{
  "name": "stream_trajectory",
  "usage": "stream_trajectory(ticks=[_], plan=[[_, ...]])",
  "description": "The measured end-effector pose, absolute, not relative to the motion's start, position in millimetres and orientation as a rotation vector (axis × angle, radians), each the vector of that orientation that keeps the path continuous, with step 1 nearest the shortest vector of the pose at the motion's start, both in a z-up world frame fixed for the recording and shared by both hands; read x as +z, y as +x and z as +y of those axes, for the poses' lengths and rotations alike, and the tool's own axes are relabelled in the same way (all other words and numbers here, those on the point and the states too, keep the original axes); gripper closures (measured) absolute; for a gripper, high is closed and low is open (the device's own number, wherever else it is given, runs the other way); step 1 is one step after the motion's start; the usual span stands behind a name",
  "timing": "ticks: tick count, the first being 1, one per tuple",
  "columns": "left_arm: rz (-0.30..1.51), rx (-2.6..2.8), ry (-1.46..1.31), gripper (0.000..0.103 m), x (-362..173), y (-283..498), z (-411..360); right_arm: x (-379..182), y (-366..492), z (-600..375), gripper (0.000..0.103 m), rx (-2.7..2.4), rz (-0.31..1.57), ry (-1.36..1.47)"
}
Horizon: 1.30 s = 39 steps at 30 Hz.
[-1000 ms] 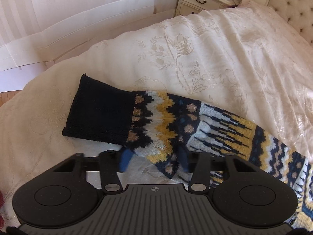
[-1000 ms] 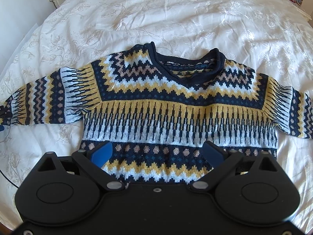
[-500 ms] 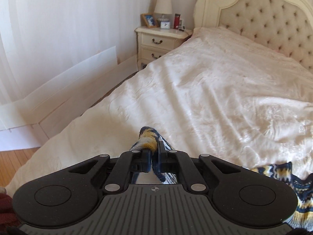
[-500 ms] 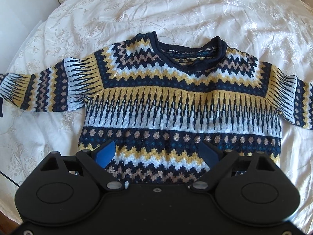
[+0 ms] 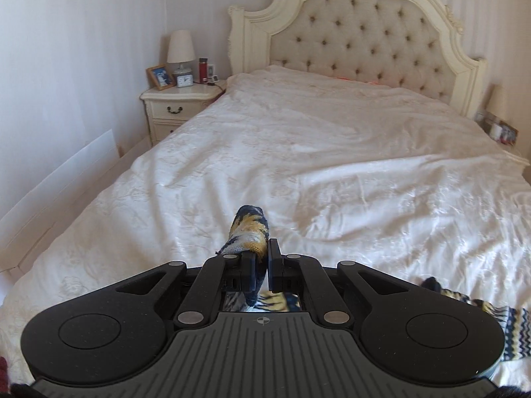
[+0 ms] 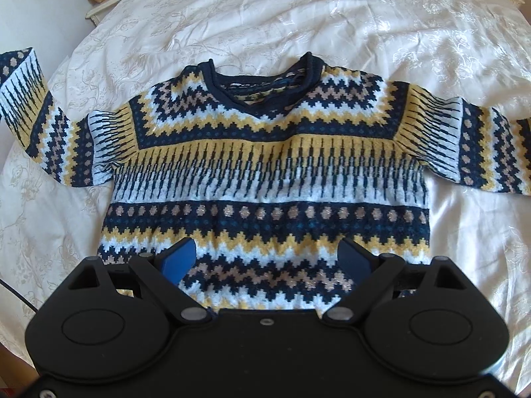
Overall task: Fold small clothes
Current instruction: 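Lift the cuff with the left gripper and fold the sleeve across the sweater body, then open the left gripper and release the cuff onto the sweater body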
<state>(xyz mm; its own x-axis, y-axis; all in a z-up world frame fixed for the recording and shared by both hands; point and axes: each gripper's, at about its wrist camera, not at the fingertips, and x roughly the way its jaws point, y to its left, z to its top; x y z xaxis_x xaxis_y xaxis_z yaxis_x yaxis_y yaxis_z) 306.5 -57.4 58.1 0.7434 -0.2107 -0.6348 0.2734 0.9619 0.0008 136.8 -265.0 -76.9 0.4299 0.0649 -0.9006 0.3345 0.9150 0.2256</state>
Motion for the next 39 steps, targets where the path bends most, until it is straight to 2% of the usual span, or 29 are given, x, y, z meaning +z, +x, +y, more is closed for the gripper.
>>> stream_trajectory(ticks=[10,19,20,22,23,33,39], plan=[[0.786,-0.441,0.215,0.097,-9,250,-201,-90,93,-335,0.010,-0.232,1.116,0.469],[0.831,-0.562,0.334,0.095,-43,207,-275,-95,69,-375,0.010,-0.274,1.111,0.498],[0.819,-0.580,0.359,0.093,-43,201,-282,-95,68,-377,0.010,-0.277,1.111,0.500],[0.793,-0.609,0.408,0.074,-41,192,-292,-96,67,-380,0.010,-0.283,1.109,0.506],[0.772,-0.629,0.426,0.072,-39,186,-297,-96,67,-380,0.010,-0.286,1.108,0.509],[0.681,-0.775,0.413,0.066,-16,156,-269,-99,70,-368,0.010,-0.312,1.109,0.502],[0.795,-0.603,0.458,0.062,-39,181,-207,-96,86,-353,0.010,-0.308,1.105,0.475]])
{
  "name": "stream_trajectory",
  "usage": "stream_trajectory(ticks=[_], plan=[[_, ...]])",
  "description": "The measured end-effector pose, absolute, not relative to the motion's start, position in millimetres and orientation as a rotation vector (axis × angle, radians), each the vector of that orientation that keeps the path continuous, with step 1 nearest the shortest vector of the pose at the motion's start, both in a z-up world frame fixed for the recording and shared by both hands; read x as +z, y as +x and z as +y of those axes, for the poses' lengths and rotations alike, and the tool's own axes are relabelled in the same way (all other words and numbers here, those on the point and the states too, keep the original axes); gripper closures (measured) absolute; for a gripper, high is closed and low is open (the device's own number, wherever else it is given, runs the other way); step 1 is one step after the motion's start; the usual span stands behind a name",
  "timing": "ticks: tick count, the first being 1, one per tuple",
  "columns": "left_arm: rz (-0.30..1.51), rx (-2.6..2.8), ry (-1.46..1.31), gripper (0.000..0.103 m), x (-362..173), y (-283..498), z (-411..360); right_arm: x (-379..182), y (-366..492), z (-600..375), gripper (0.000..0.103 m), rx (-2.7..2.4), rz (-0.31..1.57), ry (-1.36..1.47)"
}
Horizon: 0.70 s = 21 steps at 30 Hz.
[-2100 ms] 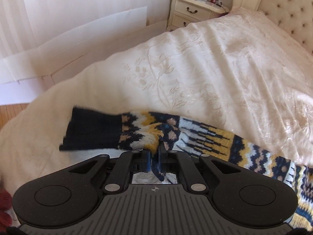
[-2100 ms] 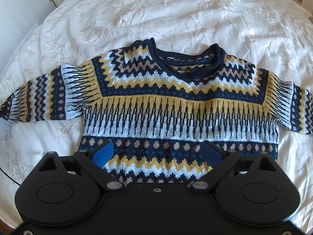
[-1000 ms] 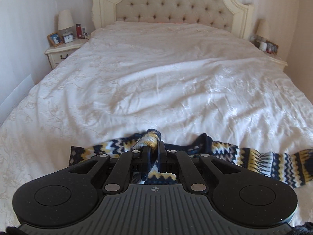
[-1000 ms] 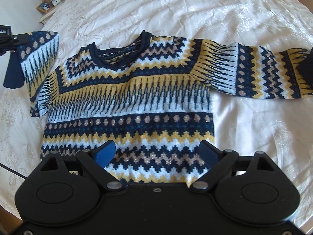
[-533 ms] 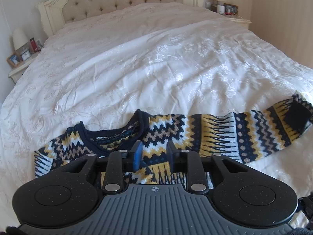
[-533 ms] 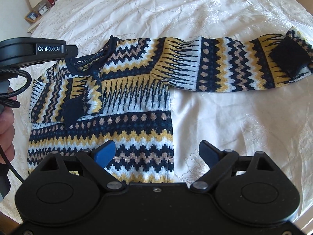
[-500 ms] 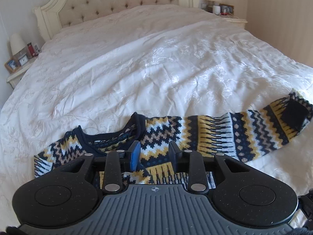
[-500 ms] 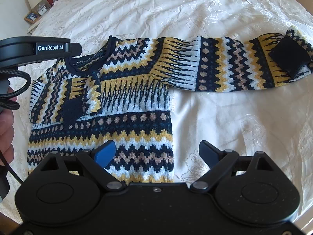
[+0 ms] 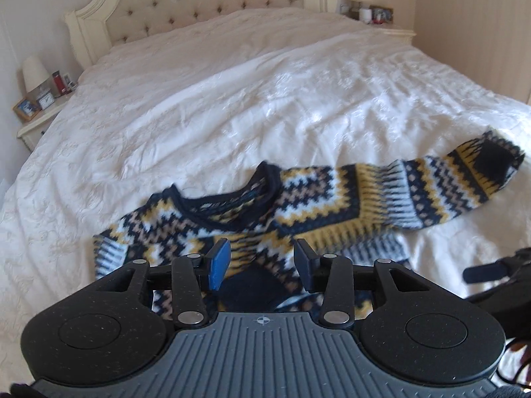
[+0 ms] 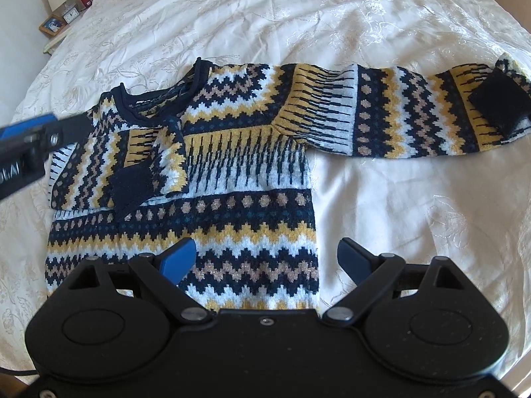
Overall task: Fold small clothes
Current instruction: 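Open the left gripper and release the cuff onto the sweater body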
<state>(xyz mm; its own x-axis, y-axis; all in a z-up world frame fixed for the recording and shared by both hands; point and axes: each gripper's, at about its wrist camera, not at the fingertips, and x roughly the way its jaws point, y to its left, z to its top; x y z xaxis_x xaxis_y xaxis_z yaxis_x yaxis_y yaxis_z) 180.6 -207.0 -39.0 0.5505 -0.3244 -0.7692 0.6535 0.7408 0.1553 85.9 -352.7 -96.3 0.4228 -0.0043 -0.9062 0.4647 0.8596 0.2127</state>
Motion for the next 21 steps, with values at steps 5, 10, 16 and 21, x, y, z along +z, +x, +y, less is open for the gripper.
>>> stream_trajectory(ticks=[5,10,16,21], plan=[[0.941,-0.438,0.456,0.062,-68,214,-152,-93,111,-335,0.010,-0.283,1.089,0.439],[1.038,-0.331,0.415,0.062,-87,242,-107,-92,149,-305,0.010,-0.238,1.081,0.343],[1.074,-0.279,0.355,0.062,-98,278,-87,-92,187,-262,0.010,-0.164,1.070,0.188],[1.104,-0.263,0.312,0.062,-117,307,-91,-101,214,-231,0.010,-0.095,1.067,0.096]])
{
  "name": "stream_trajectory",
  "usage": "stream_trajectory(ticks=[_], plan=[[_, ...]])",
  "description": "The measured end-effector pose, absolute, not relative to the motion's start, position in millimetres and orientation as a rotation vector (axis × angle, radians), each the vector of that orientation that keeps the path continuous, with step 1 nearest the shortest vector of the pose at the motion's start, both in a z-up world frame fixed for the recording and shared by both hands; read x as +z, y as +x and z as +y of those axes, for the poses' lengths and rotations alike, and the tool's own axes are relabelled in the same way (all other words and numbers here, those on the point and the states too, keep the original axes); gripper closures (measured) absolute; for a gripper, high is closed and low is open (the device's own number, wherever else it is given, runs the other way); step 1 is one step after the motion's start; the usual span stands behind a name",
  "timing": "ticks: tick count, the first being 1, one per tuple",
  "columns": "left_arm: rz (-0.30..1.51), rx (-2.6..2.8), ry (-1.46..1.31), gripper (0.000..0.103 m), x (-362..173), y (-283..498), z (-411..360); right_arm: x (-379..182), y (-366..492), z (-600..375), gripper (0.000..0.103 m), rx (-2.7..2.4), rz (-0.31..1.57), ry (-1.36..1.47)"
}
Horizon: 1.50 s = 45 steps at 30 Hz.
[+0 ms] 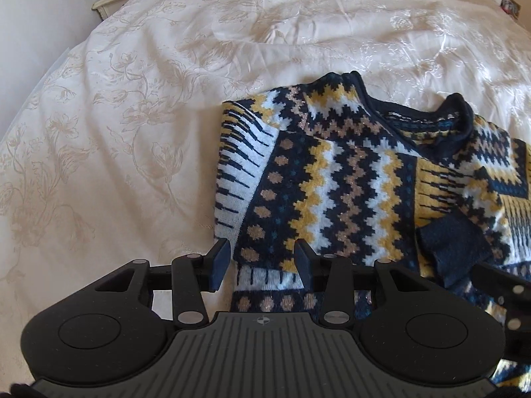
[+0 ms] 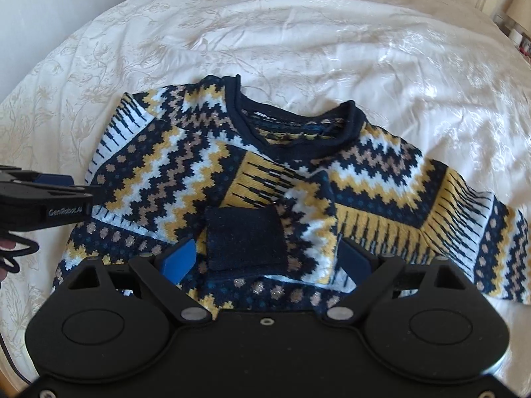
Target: Fold small clothes
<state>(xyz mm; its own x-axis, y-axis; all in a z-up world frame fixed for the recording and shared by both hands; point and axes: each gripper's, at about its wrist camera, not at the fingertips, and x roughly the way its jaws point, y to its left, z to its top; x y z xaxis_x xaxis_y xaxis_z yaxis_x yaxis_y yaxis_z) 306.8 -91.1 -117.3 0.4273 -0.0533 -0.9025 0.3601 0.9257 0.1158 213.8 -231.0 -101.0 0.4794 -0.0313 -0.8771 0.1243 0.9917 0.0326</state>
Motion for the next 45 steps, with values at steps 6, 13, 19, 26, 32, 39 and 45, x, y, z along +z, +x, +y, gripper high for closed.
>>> stream_trajectory(ticks=[6,13,19,26,32,39,45], plan=[[1.215,-0.205,0.339,0.061,-153,326,-90,-130,240,-211,0.013,-0.065,1.125,0.007],[1.229,-0.206,0.261,0.057,-157,325,-74,-142,236,-259,0.021,-0.234,1.171,-0.013],[1.223,-0.192,0.259,0.056,-157,324,-76,-135,209,-343,0.021,-0.472,1.186,0.144],[1.214,-0.177,0.274,0.055,-156,323,-82,-108,208,-310,0.021,-0.288,1.070,0.159],[1.221,-0.182,0.251,0.054,-156,325,-77,-119,242,-231,0.021,-0.076,1.055,0.068],[1.225,-0.197,0.243,0.054,-154,325,-76,-155,246,-216,0.026,-0.093,1.132,-0.117],[1.227,-0.193,0.233,0.054,-153,325,-74,-138,220,-309,0.026,-0.394,1.136,0.027]])
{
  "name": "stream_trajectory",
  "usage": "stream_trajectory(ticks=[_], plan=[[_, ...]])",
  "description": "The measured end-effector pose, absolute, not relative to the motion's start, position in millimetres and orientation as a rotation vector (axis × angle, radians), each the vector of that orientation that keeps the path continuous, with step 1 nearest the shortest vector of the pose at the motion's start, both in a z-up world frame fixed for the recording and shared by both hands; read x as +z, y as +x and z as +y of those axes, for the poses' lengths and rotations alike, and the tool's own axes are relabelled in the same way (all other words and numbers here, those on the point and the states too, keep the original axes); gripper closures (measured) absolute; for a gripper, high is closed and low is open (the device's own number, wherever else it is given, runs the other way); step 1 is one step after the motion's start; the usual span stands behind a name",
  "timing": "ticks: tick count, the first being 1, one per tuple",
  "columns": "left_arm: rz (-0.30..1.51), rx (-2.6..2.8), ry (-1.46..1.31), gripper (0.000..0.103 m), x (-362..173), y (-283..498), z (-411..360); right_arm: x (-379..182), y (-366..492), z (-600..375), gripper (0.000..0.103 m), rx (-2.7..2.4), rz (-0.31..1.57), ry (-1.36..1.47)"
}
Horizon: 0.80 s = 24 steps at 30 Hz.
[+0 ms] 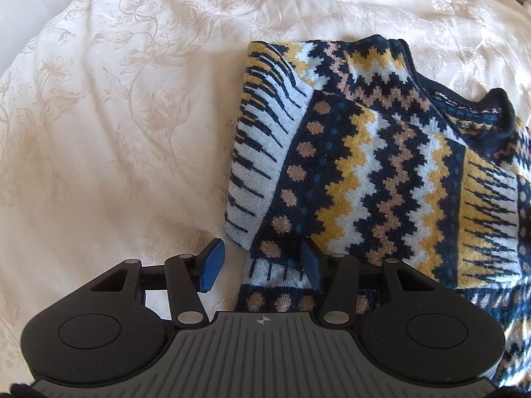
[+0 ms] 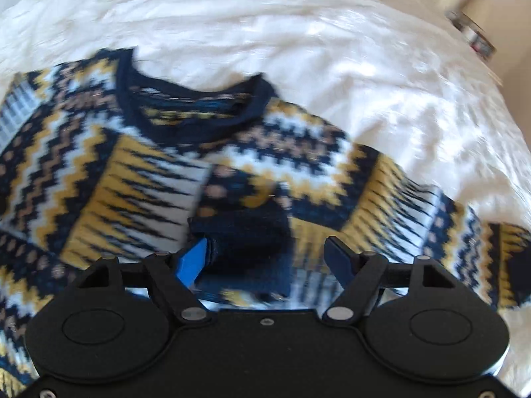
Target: Fold small clothes
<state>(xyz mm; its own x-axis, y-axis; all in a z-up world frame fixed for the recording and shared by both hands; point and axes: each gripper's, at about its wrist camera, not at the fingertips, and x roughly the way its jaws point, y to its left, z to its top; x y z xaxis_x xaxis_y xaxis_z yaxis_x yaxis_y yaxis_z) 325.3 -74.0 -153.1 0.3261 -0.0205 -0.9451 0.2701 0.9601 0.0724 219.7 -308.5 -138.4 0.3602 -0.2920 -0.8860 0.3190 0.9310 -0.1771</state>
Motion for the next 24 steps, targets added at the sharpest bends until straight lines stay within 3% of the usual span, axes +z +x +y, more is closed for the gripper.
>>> stream_trajectory(ticks=[6,19,24], plan=[[1.230,-0.192,0.242,0.054,-149,325,-76,-127,184,-373,0.026,-0.477,1.082,0.233],[1.258,-0.187,0.263,0.054,-135,315,-91,-153,182,-387,0.026,-0.417,1.102,0.365],[1.270,-0.189,0.290,0.054,-133,311,-94,-160,186,-388,0.042,-0.392,1.124,0.387]])
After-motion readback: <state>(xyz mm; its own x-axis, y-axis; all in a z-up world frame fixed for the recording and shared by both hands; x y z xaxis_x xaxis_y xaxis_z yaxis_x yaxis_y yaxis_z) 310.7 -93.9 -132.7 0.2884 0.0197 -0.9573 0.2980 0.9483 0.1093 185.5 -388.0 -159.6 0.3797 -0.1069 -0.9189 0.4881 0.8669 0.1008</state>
